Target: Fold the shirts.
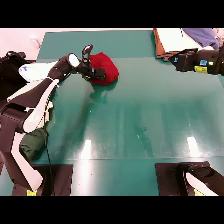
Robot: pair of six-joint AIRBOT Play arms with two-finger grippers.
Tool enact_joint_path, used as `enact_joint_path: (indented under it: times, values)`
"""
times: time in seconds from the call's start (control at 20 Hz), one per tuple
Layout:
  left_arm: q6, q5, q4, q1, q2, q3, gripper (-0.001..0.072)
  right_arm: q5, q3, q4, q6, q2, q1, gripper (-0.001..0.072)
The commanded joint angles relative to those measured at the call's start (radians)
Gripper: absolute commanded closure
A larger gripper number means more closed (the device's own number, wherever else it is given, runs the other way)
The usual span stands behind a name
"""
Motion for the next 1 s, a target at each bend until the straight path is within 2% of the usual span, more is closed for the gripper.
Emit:
enact_joint_path:
  times: [0.0, 0.25, 0.35, 0.5, 0.7, 0.8, 0.95]
  values:
    - [0.003, -0.018, -0.02, 0.014, -0.008, 0.049, 0.0675, -0.004, 0.002, 0.0, 0.0, 0.002, 0.0, 0.0696]
    - [0.012, -0.054, -0.016, 0.06, 0.139, 0.266, 0.0684, -0.127, 0.004, -0.002, 0.0, 0.074, -0.001, 0.0696]
    - [0.071, -0.023, -0.005, 0.061, 0.288, 0.269, 0.0685, -0.14, 0.004, -0.002, 0.0, 0.116, 0.0, 0.0696]
    - [0.13, -0.045, 0.005, 0.041, 0.5, 0.246, 0.0685, -0.145, 0.004, -0.003, 0.0, 0.162, -0.001, 0.0696]
    - [0.139, -0.106, 0.115, -0.108, 0.63, 0.227, 0.0685, -0.163, 0.01, -0.003, 0.0, 0.184, -0.001, 0.0696]
    - [0.14, -0.135, 0.146, -0.219, 0.62, 0.216, 0.0685, -0.14, 0.056, -0.009, 0.0, 0.169, -0.001, 0.0696]
    - [0.165, -0.104, 0.142, -0.366, 0.582, 0.116, 0.0681, -0.072, 0.178, -0.011, 0.0, 0.105, -0.001, 0.0696]
